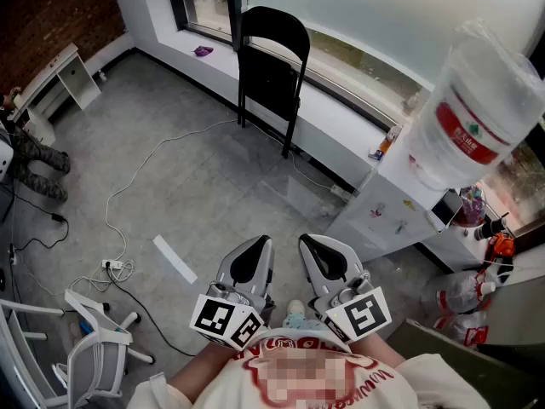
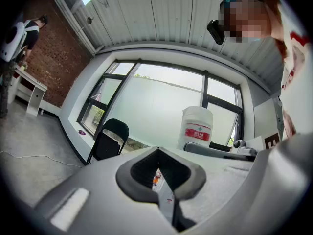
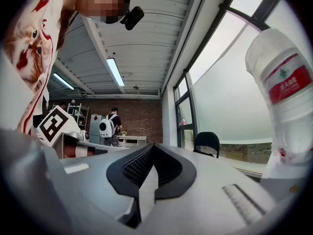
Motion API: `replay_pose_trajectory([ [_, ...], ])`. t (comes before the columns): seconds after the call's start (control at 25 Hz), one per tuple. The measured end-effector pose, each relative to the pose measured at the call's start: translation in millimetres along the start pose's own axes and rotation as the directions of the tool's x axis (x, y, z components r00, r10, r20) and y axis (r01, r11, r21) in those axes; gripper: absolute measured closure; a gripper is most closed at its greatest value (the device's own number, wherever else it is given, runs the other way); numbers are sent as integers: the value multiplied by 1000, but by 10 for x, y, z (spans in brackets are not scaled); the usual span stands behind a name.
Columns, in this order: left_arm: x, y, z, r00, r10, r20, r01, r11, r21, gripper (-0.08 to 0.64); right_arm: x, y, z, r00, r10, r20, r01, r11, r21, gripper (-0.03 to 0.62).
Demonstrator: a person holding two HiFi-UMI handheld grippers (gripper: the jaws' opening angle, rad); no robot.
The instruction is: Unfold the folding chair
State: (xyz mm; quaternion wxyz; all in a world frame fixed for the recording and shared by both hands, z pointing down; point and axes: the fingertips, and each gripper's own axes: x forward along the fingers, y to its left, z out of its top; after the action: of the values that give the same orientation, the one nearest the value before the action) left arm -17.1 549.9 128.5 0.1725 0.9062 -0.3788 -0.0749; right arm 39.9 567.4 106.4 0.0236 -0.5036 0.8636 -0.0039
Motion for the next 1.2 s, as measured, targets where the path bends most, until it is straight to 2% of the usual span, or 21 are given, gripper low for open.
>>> replay_pose_trajectory([
  [0.24, -40, 12, -14, 1000, -5, -4, 5, 1000, 7, 560, 16, 22, -77, 999, 3, -35, -3, 1000, 2, 568],
  [0.36, -66, 59, 19, 1000, 2, 0, -2, 1000, 9, 560, 69, 72, -43, 1000, 14, -15, -14, 1000, 3, 568],
  [0.48, -93, 99, 46, 1000, 4, 2, -4, 1000, 6, 560, 77, 110, -106, 999, 17, -47, -18, 1000, -5, 568],
  [0.76, -143, 128, 28, 1000, -14, -7, 14, 1000, 0, 560, 98, 168, -152, 998, -1, -63, 1, 1000, 5, 567],
  [1.04, -293, 278, 133, 1000, -16, 7, 16, 1000, 7, 560, 183, 267, -14, 999, -36, 17, 36, 999, 24, 566],
  [1.2, -451, 433, 223, 1000, -9, 23, 9, 1000, 11, 560, 285, 423, -42, 999, -34, 13, 34, 999, 13, 566],
])
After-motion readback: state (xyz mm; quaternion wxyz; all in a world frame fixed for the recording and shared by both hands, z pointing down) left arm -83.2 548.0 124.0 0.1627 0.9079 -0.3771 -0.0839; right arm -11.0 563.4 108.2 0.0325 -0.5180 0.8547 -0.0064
